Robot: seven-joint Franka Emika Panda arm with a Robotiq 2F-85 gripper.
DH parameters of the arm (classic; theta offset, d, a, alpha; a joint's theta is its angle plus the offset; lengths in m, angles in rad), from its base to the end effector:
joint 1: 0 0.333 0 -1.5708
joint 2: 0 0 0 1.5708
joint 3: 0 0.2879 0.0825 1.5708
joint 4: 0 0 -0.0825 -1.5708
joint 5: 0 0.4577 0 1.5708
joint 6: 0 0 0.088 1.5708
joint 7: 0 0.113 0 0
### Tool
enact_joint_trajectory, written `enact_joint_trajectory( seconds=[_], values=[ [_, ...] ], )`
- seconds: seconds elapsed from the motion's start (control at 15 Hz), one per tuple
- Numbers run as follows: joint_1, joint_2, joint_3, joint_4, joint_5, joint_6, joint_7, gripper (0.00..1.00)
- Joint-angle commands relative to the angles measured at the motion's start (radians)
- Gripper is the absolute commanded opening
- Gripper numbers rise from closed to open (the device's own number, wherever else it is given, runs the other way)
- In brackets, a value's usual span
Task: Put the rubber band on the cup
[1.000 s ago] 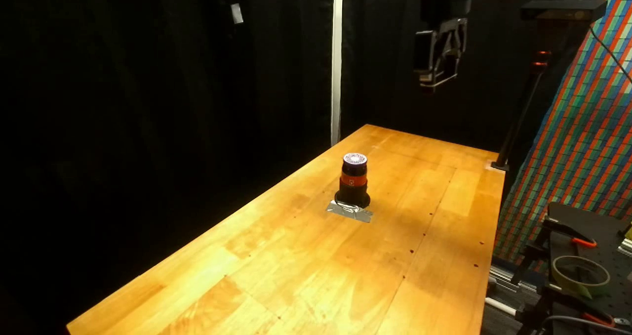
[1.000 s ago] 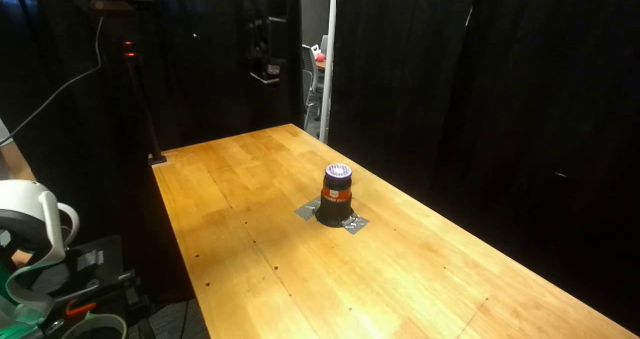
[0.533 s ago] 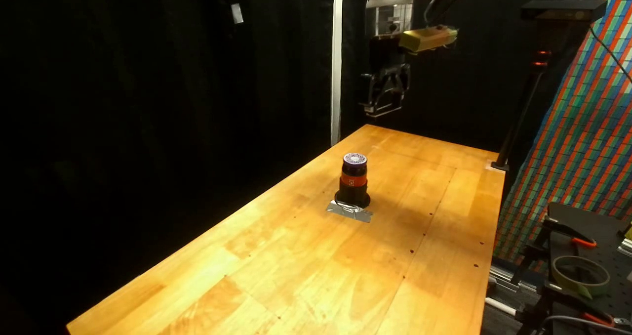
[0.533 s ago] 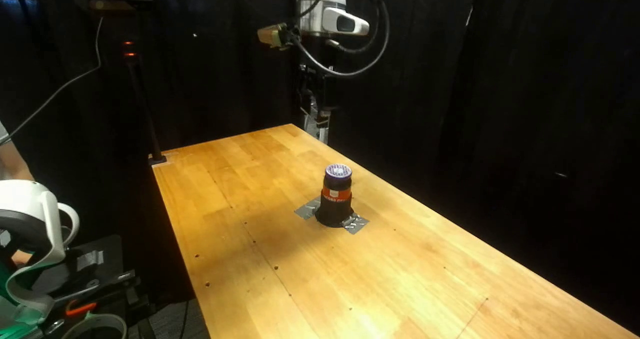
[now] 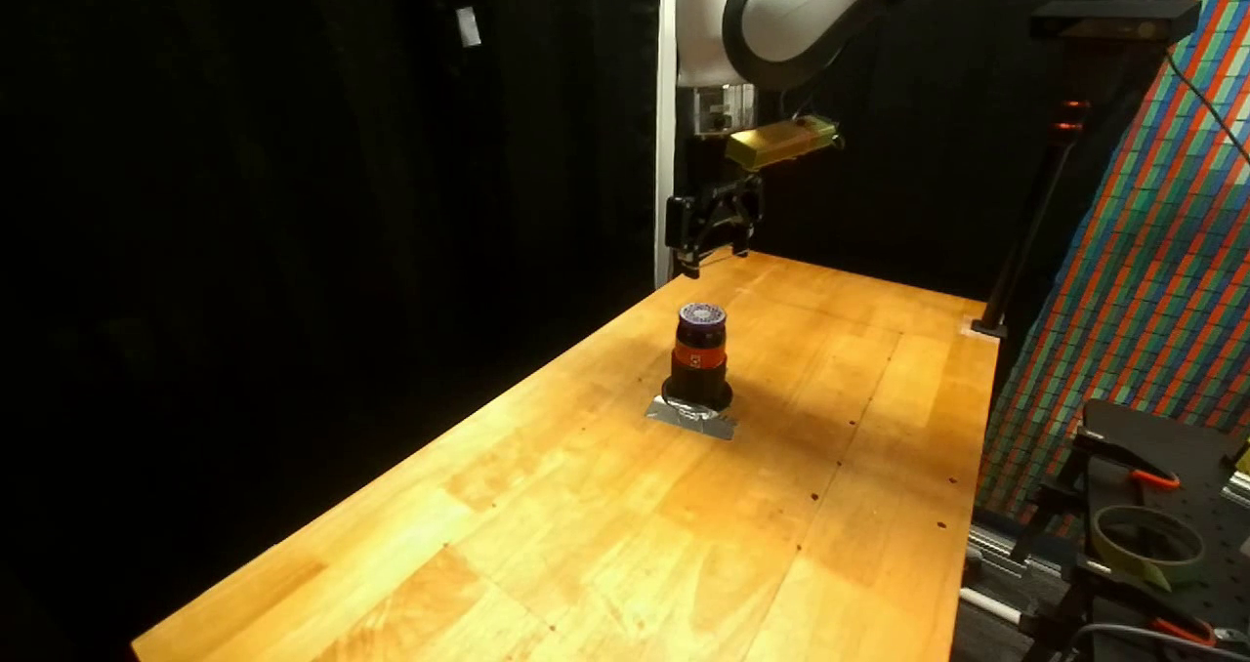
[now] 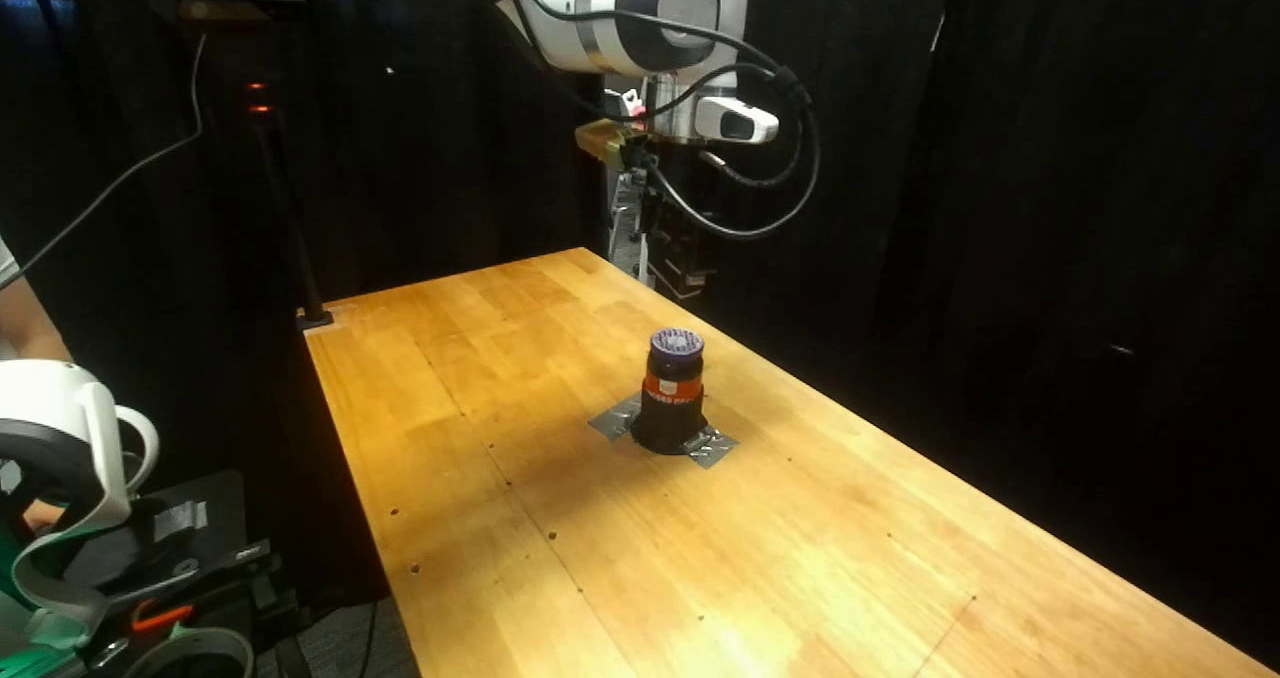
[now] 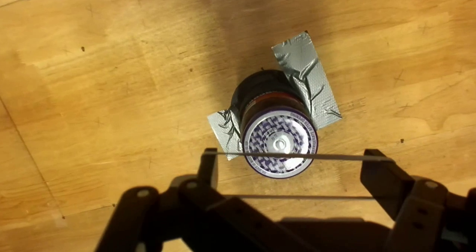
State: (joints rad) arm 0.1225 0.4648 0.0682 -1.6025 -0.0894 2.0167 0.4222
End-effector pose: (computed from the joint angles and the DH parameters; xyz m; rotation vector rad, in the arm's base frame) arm 0.7155 0.1283 0.2913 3.0647 -0.3035 -0.0495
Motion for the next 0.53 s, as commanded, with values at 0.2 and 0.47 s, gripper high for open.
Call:
enact_joint_trajectory(
  seconds=[0.2,0.47],
  values=[
    [0.034,0.171,-0.045,0.195,0.009,-0.027,-0.004,1.0],
    [0.029,0.247,-0.054,0.27,0.019,-0.047,-0.015,1.0]
  ],
)
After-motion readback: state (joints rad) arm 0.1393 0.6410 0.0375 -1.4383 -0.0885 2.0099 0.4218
